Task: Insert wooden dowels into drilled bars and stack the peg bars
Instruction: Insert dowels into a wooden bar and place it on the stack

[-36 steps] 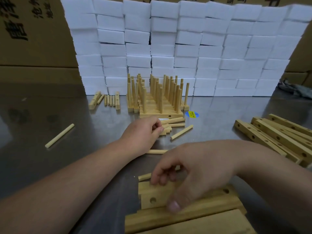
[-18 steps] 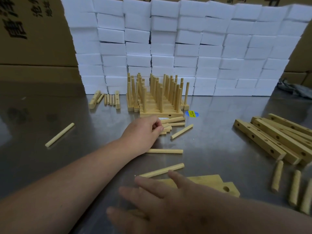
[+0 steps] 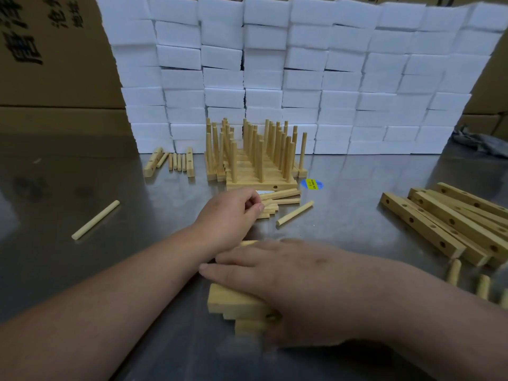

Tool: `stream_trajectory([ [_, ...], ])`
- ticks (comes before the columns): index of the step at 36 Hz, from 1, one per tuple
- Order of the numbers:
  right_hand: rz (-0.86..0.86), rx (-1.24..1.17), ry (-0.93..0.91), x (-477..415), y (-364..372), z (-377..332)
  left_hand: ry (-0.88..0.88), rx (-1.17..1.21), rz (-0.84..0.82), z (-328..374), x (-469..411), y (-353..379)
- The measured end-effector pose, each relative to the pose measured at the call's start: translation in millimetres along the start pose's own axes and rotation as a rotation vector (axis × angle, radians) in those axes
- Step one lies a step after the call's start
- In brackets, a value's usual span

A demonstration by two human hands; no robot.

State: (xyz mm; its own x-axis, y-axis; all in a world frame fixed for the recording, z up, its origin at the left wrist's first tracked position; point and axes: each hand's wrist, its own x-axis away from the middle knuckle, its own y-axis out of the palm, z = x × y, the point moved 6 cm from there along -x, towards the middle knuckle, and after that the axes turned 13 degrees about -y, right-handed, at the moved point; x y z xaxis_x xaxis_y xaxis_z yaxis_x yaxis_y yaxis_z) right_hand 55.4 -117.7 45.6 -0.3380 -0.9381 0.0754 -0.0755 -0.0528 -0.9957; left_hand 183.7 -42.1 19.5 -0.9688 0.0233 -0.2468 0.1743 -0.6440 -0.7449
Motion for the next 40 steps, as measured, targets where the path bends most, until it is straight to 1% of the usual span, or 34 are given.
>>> stream_trajectory([
  [6, 0.017, 0.024, 0.017, 1.2, -3.2, 10.2, -0.046, 0.092, -0.009, -1.9, -2.7, -3.4],
  [11, -0.021, -0.050, 0.156, 8.8, -10.1, 23.0, -0.074, 0.182, -0.013, -3.7, -6.9, -3.0],
  [13, -0.004, -0.025, 0.199, 12.3, -16.6, 26.9, -0.094, 0.201, 0.004, -5.8, -8.6, -3.2],
  [16, -0.032, -0.001, 0.243, 16.3, -22.4, 30.1, -0.090, 0.229, 0.017, -7.5, -7.6, -4.6],
  [20, -0.036, -0.065, 0.256, 15.0, -22.1, 30.6, -0.069, 0.218, 0.051, -6.1, -4.6, -7.3],
  [26, 0.091, -0.080, 0.303, 15.8, -25.2, 36.4, -0.070, 0.239, 0.092, -2.1, -2.6, -11.4],
  [31, 0.215, -0.035, 0.328, 15.7, -25.8, 44.1, -0.148, 0.339, 0.148, 3.2, -5.8, -20.8],
  [34, 0.259, -0.014, 0.343, 16.7, -23.9, 50.6, -0.187, 0.476, 0.181, 8.3, -7.5, -31.0],
  [37, 0.294, 0.012, 0.332, 16.7, -23.3, 55.6, -0.225, 0.573, 0.162, 14.1, -8.9, -39.3],
  [40, 0.377, 0.003, 0.329, 18.0, -27.2, 60.2, -0.203, 0.611, 0.123, 24.8, -7.9, -46.2],
])
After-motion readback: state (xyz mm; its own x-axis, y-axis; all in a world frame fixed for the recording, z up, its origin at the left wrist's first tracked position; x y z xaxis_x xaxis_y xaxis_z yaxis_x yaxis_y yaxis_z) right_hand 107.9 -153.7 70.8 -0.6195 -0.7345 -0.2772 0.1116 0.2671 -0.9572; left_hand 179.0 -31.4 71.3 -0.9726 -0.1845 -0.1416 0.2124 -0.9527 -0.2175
